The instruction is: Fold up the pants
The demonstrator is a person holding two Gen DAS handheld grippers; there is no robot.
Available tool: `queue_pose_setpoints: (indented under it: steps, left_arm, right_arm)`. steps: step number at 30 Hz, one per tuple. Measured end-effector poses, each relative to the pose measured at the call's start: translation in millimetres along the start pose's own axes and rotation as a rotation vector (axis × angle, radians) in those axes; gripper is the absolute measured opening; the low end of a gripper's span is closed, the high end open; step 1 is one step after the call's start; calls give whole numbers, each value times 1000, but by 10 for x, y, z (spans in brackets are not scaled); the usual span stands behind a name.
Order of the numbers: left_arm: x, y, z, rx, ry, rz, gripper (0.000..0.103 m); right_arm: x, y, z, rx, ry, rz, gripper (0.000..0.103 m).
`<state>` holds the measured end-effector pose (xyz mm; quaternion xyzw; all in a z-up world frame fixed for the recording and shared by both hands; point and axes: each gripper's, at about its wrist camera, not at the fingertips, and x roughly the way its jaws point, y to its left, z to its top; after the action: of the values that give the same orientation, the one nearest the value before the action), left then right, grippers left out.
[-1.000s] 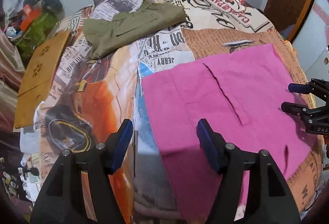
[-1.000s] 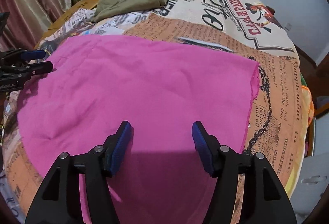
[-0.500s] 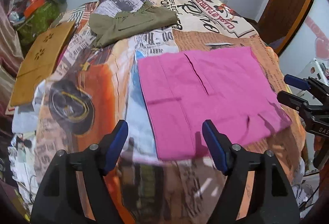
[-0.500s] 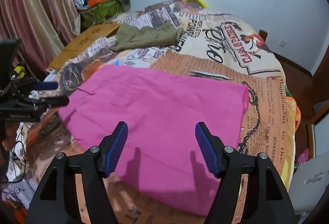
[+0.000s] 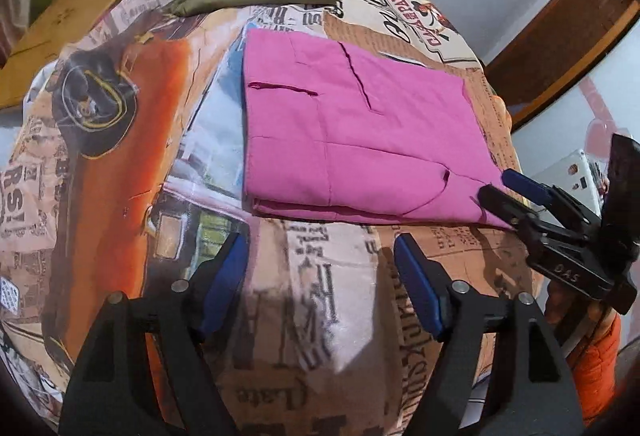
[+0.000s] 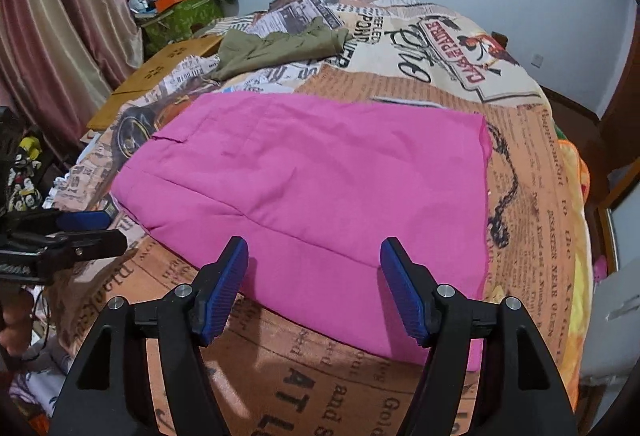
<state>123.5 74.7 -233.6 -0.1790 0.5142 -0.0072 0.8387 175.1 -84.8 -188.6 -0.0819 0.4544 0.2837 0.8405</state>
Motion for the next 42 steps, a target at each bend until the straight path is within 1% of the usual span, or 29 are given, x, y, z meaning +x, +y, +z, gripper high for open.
queue_pose_setpoints:
  steps: [1,4,5,8,10,13,14,16,18,19,20,21,22,23,24,26,27,30,34,38,40,41,42]
  left_arm:
    - [5,-6,8,1,2,-7,75]
    - [39,10,45,-37,13,-71,76]
    - [48,23,58,-47,15,-81,77]
    - [97,68,97,-95,22,-133,80]
    - [135,103,133,-134,33,-175,81]
    - [191,169,194,-208,47,-227,85]
    - [215,206,225,-248,48,-248,85]
    - [252,254,276,-298,51,-273,85]
    - [279,283,321,-335,48,-277,85]
    - [285,279,339,-345,45,-263,83]
    - [289,265,358,-347,41,-237,76]
    - [289,244,375,-340,37,-200,62]
    - [290,219,385,-328,35,-151,55]
    - [297,211,395,-323,33,-128,45]
    - [299,194,401,-318,28,-103,38]
    - [292,197,422,-302,22,-82,29]
    - [301,198,438,-289,23,-83,26]
    - [298,219,471,-265,13,-82,22]
    - [214,250,492,-238,-23,-43,20]
    - [28,283,512,-184,-96,68,20]
    - [-89,293,512,-143,-142,153,20]
    - [-124,302,508,-132,-155,176,20]
    - [-170,306,508,-112,-173,215,20]
  right_arm:
    - [28,1,-11,1,6,-1,65]
    - [121,1,-38,-5,22,-15,65]
    - [153,-4,-52,-7,26,-21,65]
    - [213,-49,-82,14,39,8,65]
    - [222,-72,-93,24,46,27,65]
    - [224,-66,-108,21,53,40,65]
    - [223,-63,-112,17,54,40,65]
    - [227,-64,-123,17,55,42,65]
    - [229,-65,-127,21,55,46,65]
    - [227,-66,-131,23,55,48,65]
    - [227,-71,-132,25,55,51,65]
    - [229,-75,-131,27,55,53,65]
    - [229,-76,-132,29,56,55,65]
    - [229,-75,-132,29,56,56,65]
    - [232,-79,-130,29,56,57,65]
    - [232,-83,-130,29,55,59,65]
    - [233,-82,-127,29,55,58,65]
    - [229,-84,-130,34,55,56,65]
    - [204,-88,-146,44,53,65,65]
    - [188,-75,-155,38,51,74,65]
    - [183,-61,-156,35,49,80,65]
    - [181,-51,-155,31,48,83,65]
    - [178,-41,-154,26,45,84,65]
